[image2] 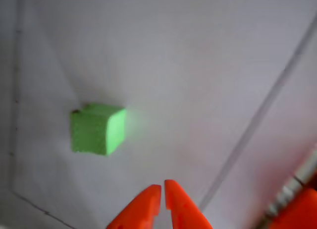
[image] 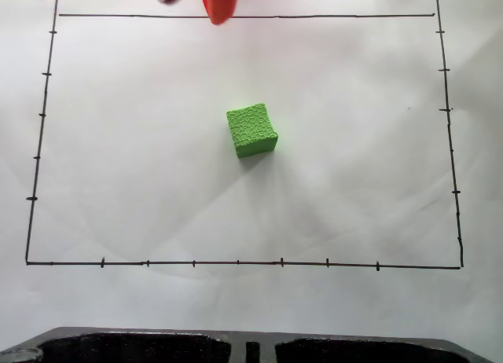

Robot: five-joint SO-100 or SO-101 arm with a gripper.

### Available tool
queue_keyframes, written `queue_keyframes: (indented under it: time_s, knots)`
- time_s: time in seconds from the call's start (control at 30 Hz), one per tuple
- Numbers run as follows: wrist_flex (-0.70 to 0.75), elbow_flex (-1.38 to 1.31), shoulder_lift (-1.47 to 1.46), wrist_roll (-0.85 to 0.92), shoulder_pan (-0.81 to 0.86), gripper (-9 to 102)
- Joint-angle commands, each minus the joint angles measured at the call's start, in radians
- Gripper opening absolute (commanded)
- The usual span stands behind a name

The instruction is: Grasp the colored block, Place it on the black dot, and then return the arm to the default position.

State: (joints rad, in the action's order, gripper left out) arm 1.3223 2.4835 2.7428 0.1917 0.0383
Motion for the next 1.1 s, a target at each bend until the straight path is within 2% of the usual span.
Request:
queue_keyframes:
  time_s: [0.0, 0.4, 0.67, 1.07]
  knots:
    - [-0.055, 0.110, 0.169, 0.009, 0.018, 0]
    - [-0.140, 0.383, 0.515, -0.066, 0.055, 0]
    - [-0.259, 0.479, 0.523, -0.163, 0.069, 0]
    - [-0.344, 0.531, 0.525, -0.227, 0.072, 0]
